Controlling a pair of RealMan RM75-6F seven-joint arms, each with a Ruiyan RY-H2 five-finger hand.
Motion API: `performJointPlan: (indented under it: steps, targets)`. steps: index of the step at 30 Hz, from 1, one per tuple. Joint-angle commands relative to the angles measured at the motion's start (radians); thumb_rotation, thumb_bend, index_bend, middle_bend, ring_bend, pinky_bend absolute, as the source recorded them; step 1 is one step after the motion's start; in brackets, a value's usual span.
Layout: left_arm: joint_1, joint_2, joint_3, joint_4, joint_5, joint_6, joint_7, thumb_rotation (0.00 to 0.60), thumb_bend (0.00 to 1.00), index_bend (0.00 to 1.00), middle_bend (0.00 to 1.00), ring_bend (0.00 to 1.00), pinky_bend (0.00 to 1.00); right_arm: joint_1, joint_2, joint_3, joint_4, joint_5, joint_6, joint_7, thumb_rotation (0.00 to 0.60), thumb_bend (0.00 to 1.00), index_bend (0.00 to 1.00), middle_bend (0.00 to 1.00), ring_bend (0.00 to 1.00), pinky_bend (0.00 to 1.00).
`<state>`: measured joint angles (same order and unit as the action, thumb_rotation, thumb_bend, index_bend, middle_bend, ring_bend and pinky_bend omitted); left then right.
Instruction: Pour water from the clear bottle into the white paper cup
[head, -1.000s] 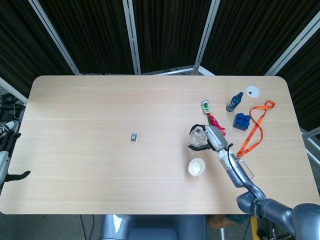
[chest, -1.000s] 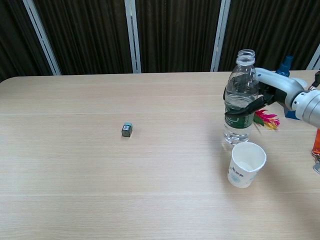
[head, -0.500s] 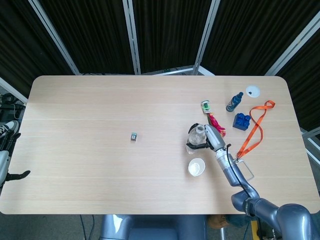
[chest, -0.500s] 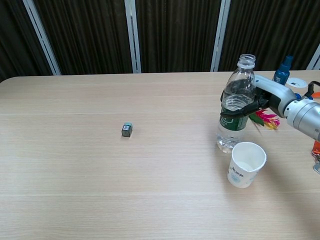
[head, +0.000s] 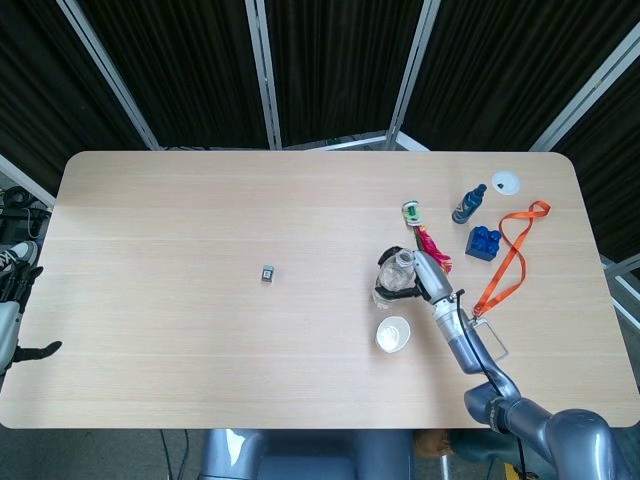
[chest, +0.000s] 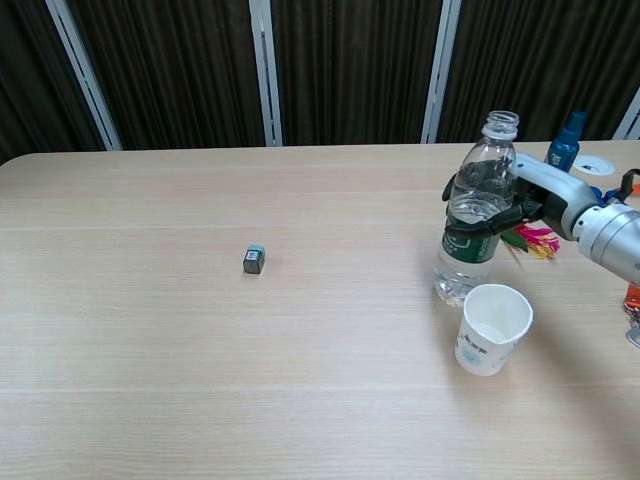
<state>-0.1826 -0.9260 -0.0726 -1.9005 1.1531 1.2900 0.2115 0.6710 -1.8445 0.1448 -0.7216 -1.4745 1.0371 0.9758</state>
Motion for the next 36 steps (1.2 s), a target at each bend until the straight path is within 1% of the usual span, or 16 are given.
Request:
performJointPlan:
  steps: [1, 5, 9, 12, 15, 17, 19, 20, 21, 23, 27, 29, 32, 36]
  targets:
    - [0.0, 0.0, 0.001, -0.001, 0.001, 0.0, 0.0, 0.6, 0.0, 0.0, 0.0, 0.0, 0.0, -0.001, 0.0, -0.006, 0.004, -0.004, -0.002, 0.013, 0.6, 0.12, 0.4, 0.49, 0.41, 0.43]
    - [0.0, -0.001, 0.001, -0.001, 0.001, 0.001, 0.002, 0.6, 0.0, 0.0, 0.0, 0.0, 0.0, -0.002, 0.004, -0.014, 0.007, -0.009, -0.005, 0.026, 0.6, 0.07, 0.37, 0.44, 0.36, 0.42]
    - [0.0, -0.002, 0.002, -0.002, 0.001, 0.002, 0.003, 0.6, 0.0, 0.0, 0.0, 0.0, 0.0, -0.004, 0.011, -0.023, 0.007, -0.017, -0.001, 0.036, 0.6, 0.0, 0.3, 0.38, 0.3, 0.38]
    - [0.0, -0.001, 0.004, -0.004, 0.003, 0.002, 0.004, 0.6, 0.0, 0.0, 0.0, 0.0, 0.0, -0.006, 0.018, -0.028, 0.005, -0.022, 0.004, 0.043, 0.6, 0.0, 0.25, 0.35, 0.26, 0.36]
    - [0.0, -0.001, 0.005, -0.006, 0.006, 0.003, 0.004, 0.6, 0.0, 0.0, 0.0, 0.0, 0.0, -0.01, 0.025, -0.032, 0.004, -0.025, 0.009, 0.05, 0.6, 0.0, 0.23, 0.32, 0.24, 0.33]
    - [0.001, -0.001, 0.006, -0.007, 0.008, 0.005, 0.004, 0.6, 0.0, 0.0, 0.0, 0.0, 0.0, -0.013, 0.031, -0.037, 0.001, -0.028, 0.011, 0.053, 0.6, 0.0, 0.19, 0.28, 0.2, 0.28]
    - [0.002, -0.001, 0.007, -0.008, 0.01, 0.006, 0.004, 0.6, 0.0, 0.0, 0.0, 0.0, 0.0, -0.016, 0.037, -0.044, -0.003, -0.034, 0.014, 0.058, 0.6, 0.0, 0.12, 0.2, 0.12, 0.17]
    - [0.002, 0.0, 0.008, -0.01, 0.012, 0.006, 0.003, 0.6, 0.0, 0.0, 0.0, 0.0, 0.0, -0.019, 0.045, -0.051, -0.008, -0.041, 0.016, 0.065, 0.6, 0.0, 0.07, 0.14, 0.06, 0.09]
    - [0.003, 0.001, 0.008, -0.01, 0.013, 0.006, 0.002, 0.6, 0.0, 0.0, 0.0, 0.0, 0.0, -0.019, 0.053, -0.06, -0.013, -0.048, 0.013, 0.07, 0.6, 0.0, 0.02, 0.07, 0.02, 0.03]
    - [0.004, 0.003, 0.01, -0.012, 0.017, 0.008, 0.0, 0.6, 0.0, 0.0, 0.0, 0.0, 0.0, -0.02, 0.08, -0.087, -0.03, -0.071, 0.005, 0.086, 0.6, 0.0, 0.0, 0.01, 0.0, 0.0]
    - [0.008, 0.009, 0.013, -0.016, 0.031, 0.014, -0.008, 0.6, 0.0, 0.0, 0.0, 0.0, 0.0, -0.019, 0.144, -0.144, -0.056, -0.123, -0.005, 0.073, 0.6, 0.0, 0.0, 0.0, 0.0, 0.0]
    - [0.01, 0.015, 0.017, -0.019, 0.042, 0.015, -0.014, 0.6, 0.0, 0.0, 0.0, 0.0, 0.0, -0.023, 0.176, -0.16, -0.069, -0.138, 0.002, 0.043, 0.6, 0.0, 0.0, 0.0, 0.0, 0.0]
    - [0.014, 0.024, 0.021, -0.023, 0.056, 0.017, -0.025, 0.6, 0.0, 0.0, 0.0, 0.0, 0.0, -0.041, 0.214, -0.171, -0.093, -0.142, 0.025, -0.011, 0.6, 0.0, 0.0, 0.0, 0.0, 0.0]
    - [0.024, 0.036, 0.024, -0.03, 0.08, 0.032, -0.047, 0.6, 0.0, 0.0, 0.0, 0.0, 0.0, -0.088, 0.257, -0.164, -0.111, -0.12, 0.077, -0.116, 0.6, 0.0, 0.0, 0.0, 0.0, 0.0]
